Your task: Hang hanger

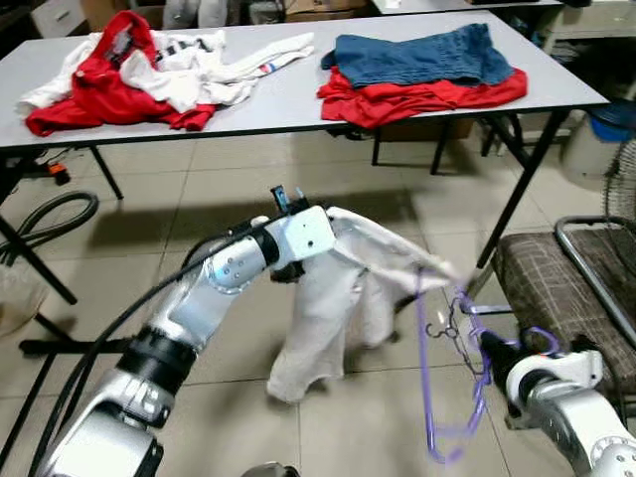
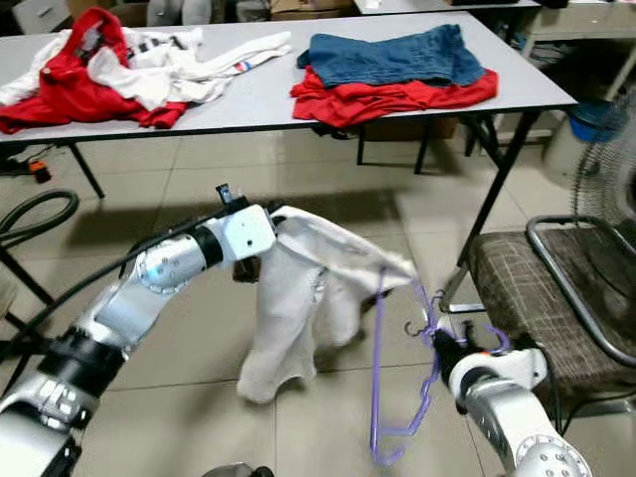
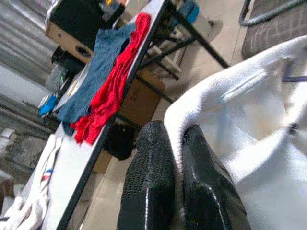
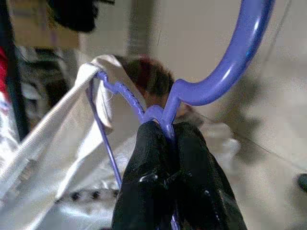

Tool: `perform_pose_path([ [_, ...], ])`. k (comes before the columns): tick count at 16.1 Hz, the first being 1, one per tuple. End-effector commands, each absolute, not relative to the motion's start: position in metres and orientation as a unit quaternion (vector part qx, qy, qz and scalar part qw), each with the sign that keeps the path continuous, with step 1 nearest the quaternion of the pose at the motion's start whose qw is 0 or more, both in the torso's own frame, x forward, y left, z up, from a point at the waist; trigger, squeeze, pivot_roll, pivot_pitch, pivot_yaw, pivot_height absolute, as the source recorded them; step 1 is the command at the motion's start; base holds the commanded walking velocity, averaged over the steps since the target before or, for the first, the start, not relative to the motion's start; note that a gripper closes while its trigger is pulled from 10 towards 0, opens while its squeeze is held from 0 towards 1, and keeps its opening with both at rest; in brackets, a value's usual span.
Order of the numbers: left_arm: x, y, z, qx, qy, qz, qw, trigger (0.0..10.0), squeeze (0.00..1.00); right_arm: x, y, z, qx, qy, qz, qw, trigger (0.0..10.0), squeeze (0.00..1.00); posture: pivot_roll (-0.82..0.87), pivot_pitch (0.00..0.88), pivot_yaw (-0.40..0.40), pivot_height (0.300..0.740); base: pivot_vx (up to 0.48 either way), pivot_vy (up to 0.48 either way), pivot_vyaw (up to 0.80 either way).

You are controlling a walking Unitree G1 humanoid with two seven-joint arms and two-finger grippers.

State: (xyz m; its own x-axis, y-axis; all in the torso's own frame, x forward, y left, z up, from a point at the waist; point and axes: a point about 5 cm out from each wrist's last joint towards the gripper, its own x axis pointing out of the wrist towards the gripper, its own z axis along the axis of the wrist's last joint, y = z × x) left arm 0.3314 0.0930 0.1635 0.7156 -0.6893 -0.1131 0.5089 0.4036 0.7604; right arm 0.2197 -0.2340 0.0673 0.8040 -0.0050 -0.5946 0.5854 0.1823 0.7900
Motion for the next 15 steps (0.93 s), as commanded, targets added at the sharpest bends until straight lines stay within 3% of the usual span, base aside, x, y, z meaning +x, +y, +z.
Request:
perform_pose_path([
  [1,0.324,0.096,0.163,0.41,-0.116,-0.371,0.825,10.0,0.0,0.225,-0.249,0.077,0.621,0.19,-0.229,0.725,10.0,0.0,-0.01,0.043,0.085,0.74,0.0,0.0,0.0],
  [4,0.299,0.083,0.117,0.412,-0.088,-0.434,0.796,10.0,0.0,0.262,-0.234,0.121,0.654,0.115,-0.142,0.734,10.0,0.0,-0.02,0.046,0.093,0.74,0.0,0.0,0.0],
  [6,0.289,0.069,0.109,0.393,-0.086,-0.455,0.794,10.0,0.0,0.286,-0.225,0.134,0.666,0.092,-0.131,0.728,10.0,0.0,-0.03,0.048,0.1,0.74,0.0,0.0,0.0],
  [8,0.285,0.051,0.12,0.352,-0.102,-0.461,0.808,10.0,0.0,0.316,-0.212,0.137,0.635,0.096,-0.152,0.751,10.0,0.0,-0.02,0.05,0.092,0.74,0.0,0.0,0.0],
  [10,0.279,0.043,0.13,0.303,-0.112,-0.485,0.813,10.0,0.0,0.327,-0.209,0.131,0.606,0.108,-0.179,0.768,10.0,0.0,-0.01,0.052,0.082,0.74,0.0,0.0,0.0],
  [12,0.269,0.035,0.137,0.268,-0.121,-0.516,0.804,10.0,0.0,0.338,-0.211,0.127,0.608,0.105,-0.211,0.758,10.0,0.0,0.0,0.053,0.075,0.74,0.0,0.0,0.0],
  [15,0.259,0.031,0.14,0.248,-0.121,-0.537,0.797,10.0,0.0,0.351,-0.216,0.128,0.584,0.081,-0.241,0.771,10.0,0.0,0.01,0.056,0.072,0.74,0.0,0.0,0.0],
])
